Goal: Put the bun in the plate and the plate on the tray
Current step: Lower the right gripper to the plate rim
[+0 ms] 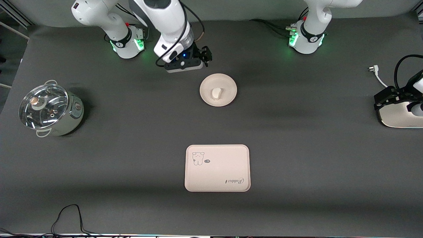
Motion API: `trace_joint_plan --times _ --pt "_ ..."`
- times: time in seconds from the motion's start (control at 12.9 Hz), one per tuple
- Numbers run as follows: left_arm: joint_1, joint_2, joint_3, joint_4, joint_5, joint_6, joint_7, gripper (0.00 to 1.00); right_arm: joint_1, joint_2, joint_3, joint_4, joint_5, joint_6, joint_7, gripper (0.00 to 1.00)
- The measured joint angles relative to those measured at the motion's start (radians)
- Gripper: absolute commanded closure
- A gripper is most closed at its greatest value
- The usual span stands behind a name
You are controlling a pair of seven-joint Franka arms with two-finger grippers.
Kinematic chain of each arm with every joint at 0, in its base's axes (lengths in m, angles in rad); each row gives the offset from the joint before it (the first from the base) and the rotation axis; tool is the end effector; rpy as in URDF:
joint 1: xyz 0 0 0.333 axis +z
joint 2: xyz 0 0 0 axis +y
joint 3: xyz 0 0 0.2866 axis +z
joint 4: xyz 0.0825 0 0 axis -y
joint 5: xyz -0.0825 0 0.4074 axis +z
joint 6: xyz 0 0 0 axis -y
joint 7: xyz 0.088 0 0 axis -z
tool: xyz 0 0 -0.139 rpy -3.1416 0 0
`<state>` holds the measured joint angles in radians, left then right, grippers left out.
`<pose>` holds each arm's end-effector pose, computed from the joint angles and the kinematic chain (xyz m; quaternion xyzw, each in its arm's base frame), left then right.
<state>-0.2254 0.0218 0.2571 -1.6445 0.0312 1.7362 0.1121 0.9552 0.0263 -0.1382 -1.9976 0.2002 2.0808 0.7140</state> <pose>0.5991 0.0217 0.5290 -0.9983 0.0423 -0.0339 0.0207 0.3915 0.4401 0.3809 -0.9958 -0.0051 0.0396 0.0823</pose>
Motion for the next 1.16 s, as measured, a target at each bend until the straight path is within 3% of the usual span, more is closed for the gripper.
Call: trace_joint_plan --times 0.23,0.54,0.85,1.16 --pt "0.000 0.000 0.000 -0.002 0.000 -0.003 0.001 0.00 0.003 -0.002 0.002 -0.210 0.062 0.252 -0.045 0.00" --pt "-0.002 0.000 0.000 -0.011 0.000 -0.004 0.001 0.00 0.044 0.058 0.010 -0.375 0.066 0.520 -0.048 0.00" --pt "-0.007 0.004 0.000 -0.013 0.000 -0.004 0.001 0.00 0.092 0.225 0.014 -0.421 0.070 0.738 -0.048 0.00" --pt "-0.008 0.004 -0.001 -0.017 -0.001 -0.004 0.001 0.00 0.100 0.311 0.037 -0.425 0.123 0.830 -0.047 0.00"
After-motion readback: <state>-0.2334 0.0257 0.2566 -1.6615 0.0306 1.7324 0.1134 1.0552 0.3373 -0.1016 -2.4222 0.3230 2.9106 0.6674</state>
